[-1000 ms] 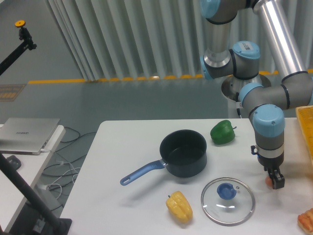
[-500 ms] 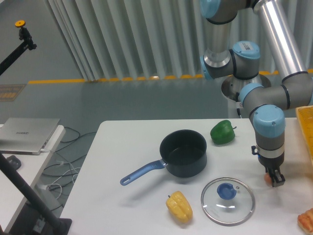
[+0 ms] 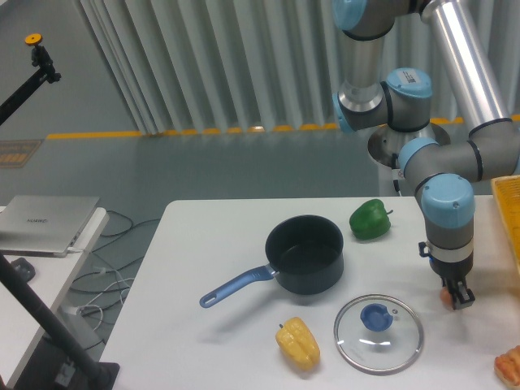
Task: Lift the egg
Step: 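Lift the gripped egg up off the table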
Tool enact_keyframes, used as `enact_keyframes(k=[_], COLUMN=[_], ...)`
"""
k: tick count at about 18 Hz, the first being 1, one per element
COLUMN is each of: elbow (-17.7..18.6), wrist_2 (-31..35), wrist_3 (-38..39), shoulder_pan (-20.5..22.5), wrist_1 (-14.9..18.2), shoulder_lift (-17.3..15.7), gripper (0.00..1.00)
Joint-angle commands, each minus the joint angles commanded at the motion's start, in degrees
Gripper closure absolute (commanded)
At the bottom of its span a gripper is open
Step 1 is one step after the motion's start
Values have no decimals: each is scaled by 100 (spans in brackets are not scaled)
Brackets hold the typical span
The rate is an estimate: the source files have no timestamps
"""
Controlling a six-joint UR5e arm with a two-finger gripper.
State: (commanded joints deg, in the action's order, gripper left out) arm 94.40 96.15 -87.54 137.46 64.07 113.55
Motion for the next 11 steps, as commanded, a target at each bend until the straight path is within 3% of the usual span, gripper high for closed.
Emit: enact_keyframes(k=[11], elbow=[-229], wrist_2=[-114], wrist_3=[35], shoulder_pan=[158], wrist_1=[44], shoulder_lift=[-562], gripper=[66])
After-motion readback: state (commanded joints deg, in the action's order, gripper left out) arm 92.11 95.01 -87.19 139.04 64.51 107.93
